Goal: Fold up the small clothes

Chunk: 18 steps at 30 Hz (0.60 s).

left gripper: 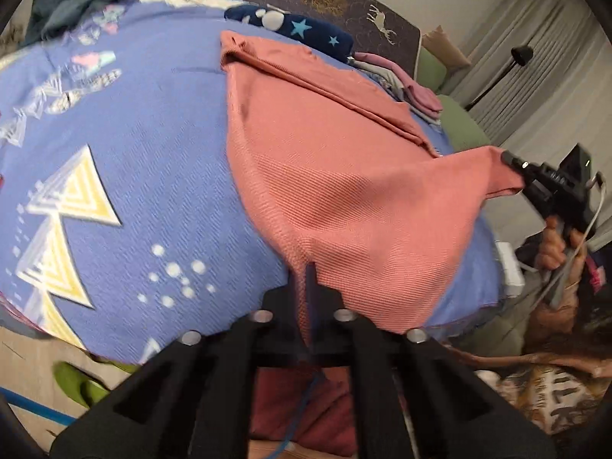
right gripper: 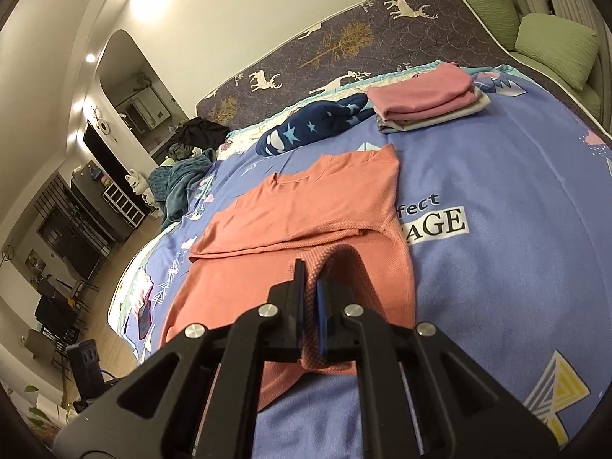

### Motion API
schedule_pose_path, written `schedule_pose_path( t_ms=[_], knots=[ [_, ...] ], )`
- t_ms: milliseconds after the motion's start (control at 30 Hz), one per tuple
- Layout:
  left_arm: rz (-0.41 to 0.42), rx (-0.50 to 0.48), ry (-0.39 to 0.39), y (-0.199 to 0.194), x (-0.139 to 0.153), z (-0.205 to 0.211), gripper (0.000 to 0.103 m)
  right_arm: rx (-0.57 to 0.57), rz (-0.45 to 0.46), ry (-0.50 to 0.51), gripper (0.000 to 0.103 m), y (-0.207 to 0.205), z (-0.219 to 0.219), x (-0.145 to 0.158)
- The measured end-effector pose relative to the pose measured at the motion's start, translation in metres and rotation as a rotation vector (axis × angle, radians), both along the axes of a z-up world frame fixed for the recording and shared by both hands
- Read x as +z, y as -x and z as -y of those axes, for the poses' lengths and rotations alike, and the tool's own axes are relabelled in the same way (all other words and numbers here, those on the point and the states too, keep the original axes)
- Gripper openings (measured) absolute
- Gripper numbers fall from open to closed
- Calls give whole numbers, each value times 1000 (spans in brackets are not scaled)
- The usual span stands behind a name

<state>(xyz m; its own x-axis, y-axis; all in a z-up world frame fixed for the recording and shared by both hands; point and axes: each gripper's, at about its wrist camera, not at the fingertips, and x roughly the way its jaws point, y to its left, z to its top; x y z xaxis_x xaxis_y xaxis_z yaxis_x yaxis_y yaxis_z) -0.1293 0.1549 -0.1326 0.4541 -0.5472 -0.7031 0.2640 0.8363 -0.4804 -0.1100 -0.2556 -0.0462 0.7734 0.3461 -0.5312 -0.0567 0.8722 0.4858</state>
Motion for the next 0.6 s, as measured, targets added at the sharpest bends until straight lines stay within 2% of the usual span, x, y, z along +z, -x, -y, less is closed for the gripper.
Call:
schedule_pose_path(
  t_ms=[67, 133, 167, 233, 333, 433, 500, 567, 600],
  knots=[
    [30, 6, 21, 4, 11, -3, 3, -8, 4, -2, 7, 6, 2, 1],
    [86, 7, 75, 3, 30, -6, 3, -10, 14, -10, 7, 10, 5, 6],
    [131, 11, 115, 0, 47, -11, 3, -10, 24, -12, 7, 10, 6, 10],
    [207, 26, 144, -15, 76, -14, 3, -9, 44, -10, 7, 8, 8, 19],
    [296, 53, 135, -43, 111, -15, 3, -36, 104, 33, 7, -6, 10, 40],
    [353, 83, 120, -92, 138, -8, 1, -84, 127, 69, 7, -31, 17, 53],
    [356, 93, 108, -127, 142, -2, 1, -101, 99, 78, 7, -59, 24, 53],
    [311, 120, 71, -157, 132, 6, 1, -84, 31, 80, 7, -77, 27, 43],
    [266, 130, 48, -170, 121, 9, 3, -39, -9, 75, 7, -81, 26, 33]
  ],
)
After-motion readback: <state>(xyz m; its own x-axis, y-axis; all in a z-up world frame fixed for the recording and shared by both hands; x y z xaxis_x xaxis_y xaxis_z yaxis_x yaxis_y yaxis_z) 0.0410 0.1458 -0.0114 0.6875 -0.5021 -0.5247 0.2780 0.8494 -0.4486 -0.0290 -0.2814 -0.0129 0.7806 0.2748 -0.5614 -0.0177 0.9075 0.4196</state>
